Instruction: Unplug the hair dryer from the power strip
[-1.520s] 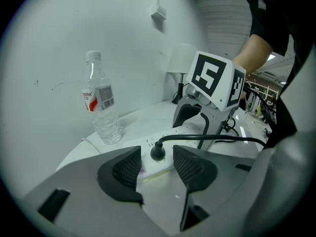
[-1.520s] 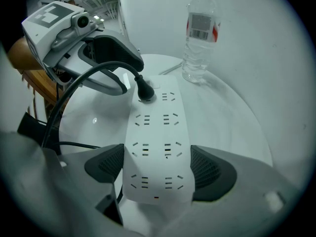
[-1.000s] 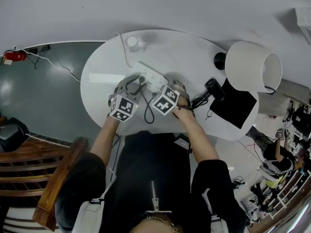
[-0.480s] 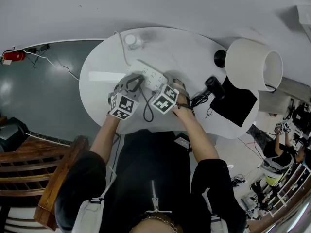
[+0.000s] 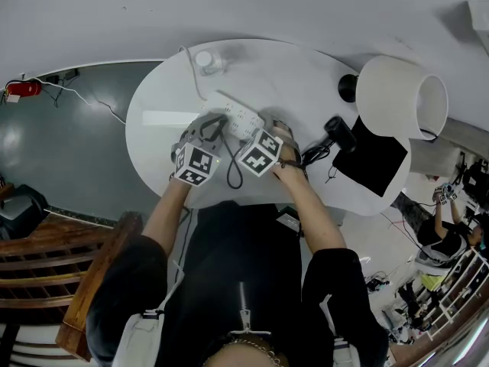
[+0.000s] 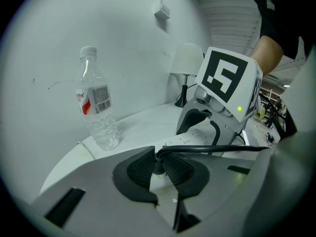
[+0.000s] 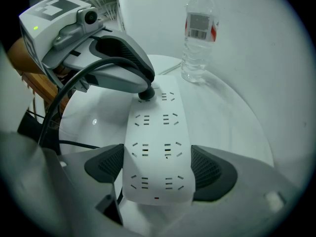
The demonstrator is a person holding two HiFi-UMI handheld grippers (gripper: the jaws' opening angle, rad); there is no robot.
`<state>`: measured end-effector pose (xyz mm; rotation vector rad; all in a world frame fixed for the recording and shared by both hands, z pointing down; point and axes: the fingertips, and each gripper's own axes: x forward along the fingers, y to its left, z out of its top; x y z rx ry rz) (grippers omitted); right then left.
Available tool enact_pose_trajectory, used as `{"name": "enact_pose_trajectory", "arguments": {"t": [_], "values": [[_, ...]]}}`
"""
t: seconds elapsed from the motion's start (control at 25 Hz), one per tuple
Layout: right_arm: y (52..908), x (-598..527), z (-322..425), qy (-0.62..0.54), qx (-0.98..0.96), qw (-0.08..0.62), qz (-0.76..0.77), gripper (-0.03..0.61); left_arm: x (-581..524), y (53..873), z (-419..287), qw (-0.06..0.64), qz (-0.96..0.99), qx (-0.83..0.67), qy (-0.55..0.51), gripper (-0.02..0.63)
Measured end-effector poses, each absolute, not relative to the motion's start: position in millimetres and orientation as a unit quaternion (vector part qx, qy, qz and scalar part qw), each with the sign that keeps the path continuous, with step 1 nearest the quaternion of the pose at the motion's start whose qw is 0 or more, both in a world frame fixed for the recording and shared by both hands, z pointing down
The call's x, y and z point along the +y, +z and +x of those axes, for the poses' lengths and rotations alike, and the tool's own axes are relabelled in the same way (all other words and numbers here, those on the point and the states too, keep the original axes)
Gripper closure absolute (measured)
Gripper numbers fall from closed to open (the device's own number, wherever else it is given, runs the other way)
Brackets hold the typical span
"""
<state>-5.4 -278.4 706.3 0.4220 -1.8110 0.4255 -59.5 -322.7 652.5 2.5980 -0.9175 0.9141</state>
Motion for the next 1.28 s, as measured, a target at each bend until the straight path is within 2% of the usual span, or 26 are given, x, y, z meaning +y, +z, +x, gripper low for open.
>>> {"name": "enact_pose_trajectory", "arguments": {"t": [0.16, 0.44, 0.72, 0.96, 1.16, 1.28], "values": [[707.4, -280.7, -3.5, 0.173, -0.772, 0.583, 0.184, 0.163, -326.5, 651.1, -62.1, 0.155, 0.889, -0.315, 0.293, 0.56], [708.8, -280.7, -3.2, 0.174, -0.771, 0.584, 0.184, 0.163, -320.3, 652.6, -55.7, 0.081, 0.889, -0.293, 0.343, 0.561], [707.2, -280.4, -3.9, 0.173, -0.771, 0.584, 0.184, 0.163, -325.3, 649.1, -60.9, 0.141, 0.889, -0.304, 0.311, 0.561], [710.5, -280.3, -2.6, 0.17, -0.772, 0.584, 0.186, 0.163, -319.1, 650.9, -57.7, 0.087, 0.89, -0.293, 0.337, 0.562], [711.0, -279.4, -2.5, 0.171, -0.771, 0.584, 0.186, 0.163, -322.0, 650.2, -59.6, 0.124, 0.891, -0.299, 0.319, 0.563], [709.9, -278.8, -2.5, 0.175, -0.772, 0.583, 0.184, 0.163, -321.9, 649.3, -58.4, 0.112, 0.891, -0.298, 0.324, 0.563]]}}
